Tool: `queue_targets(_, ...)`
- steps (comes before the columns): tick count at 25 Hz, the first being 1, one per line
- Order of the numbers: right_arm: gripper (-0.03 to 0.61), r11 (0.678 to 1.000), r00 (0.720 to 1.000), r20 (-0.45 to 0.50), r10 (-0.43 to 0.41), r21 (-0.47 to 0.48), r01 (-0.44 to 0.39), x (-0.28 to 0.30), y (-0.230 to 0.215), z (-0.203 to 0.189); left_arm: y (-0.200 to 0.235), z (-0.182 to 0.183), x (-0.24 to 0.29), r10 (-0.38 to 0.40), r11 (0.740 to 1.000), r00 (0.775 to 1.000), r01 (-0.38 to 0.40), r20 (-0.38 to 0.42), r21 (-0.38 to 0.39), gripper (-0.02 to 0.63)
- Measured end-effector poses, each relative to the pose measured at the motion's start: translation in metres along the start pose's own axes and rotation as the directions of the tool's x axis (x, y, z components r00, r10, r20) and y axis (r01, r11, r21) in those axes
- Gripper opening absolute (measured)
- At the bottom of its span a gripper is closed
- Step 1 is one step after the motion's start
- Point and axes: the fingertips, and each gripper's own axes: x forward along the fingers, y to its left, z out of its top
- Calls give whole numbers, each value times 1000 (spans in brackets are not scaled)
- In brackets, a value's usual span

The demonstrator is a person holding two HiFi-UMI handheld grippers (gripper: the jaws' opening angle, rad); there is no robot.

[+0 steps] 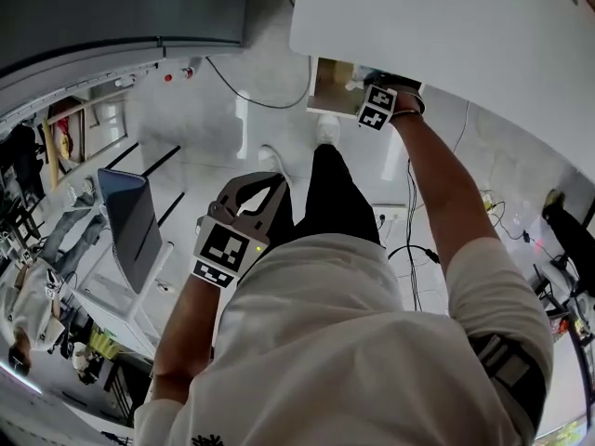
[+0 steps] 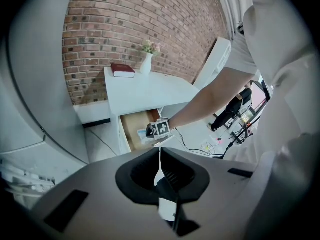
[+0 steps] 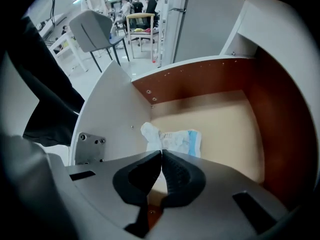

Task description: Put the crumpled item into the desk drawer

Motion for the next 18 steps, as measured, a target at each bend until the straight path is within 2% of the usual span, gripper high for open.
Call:
queue_targets(7,34,998,999,-12,48,-28,-49,13,8,-2,4,-2,7,13,1000,1000,-13,-18,-18,29)
queue_targets(9,80,997,998,-13,64,-30,-64,13,9,-3,4,-2,8,18,999,1000,-19,-19,-28,29)
queue_targets(12,86,997,997,-26,72,-30,-73,19,10,0,14,-10,7,22,999,1000,-22,-10,-37,29)
queue_targets(18,84,998,998,-5,65,6,-65,-12,16,1,-3,-4,-10,20,999,1000,-20,11,-32,29)
